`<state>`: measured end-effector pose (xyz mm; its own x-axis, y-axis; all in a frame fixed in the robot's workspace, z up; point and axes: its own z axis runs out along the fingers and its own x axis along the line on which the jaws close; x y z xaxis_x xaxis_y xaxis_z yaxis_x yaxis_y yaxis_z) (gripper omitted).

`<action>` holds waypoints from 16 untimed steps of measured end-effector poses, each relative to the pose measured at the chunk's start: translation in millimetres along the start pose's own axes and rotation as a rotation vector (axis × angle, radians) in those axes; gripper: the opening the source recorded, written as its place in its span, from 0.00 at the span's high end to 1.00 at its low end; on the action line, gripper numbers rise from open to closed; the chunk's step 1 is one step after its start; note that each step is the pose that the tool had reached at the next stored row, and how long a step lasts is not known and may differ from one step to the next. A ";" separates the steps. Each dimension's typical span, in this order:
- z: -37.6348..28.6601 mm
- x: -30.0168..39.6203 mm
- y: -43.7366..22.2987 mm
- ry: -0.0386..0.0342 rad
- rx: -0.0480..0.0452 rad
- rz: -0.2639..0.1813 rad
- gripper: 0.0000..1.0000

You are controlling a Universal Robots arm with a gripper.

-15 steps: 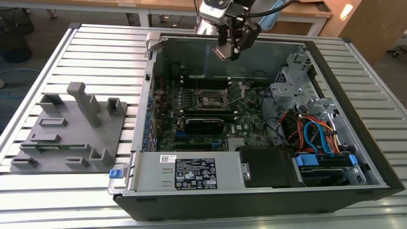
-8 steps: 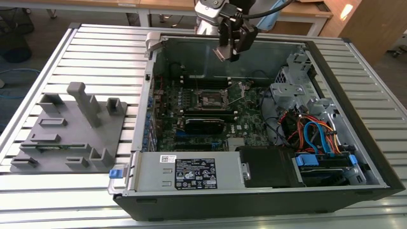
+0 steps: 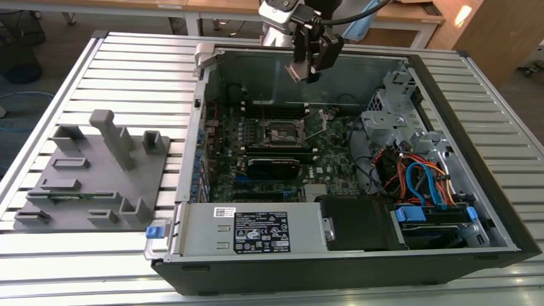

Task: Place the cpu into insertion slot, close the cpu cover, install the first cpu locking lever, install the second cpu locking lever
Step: 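Place the cpu into insertion slot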

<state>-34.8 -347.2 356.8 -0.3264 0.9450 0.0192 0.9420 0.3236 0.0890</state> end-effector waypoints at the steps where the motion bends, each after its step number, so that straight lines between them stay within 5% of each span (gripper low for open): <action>1: 0.0 0.0 0.0 0.0000 0.0000 0.000 0.46; 16: 0.0 0.0 0.0 -0.0017 -0.0003 0.018 0.46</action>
<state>-34.8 -347.2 356.8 -0.3089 0.9509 0.0192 0.9478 0.3061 0.0889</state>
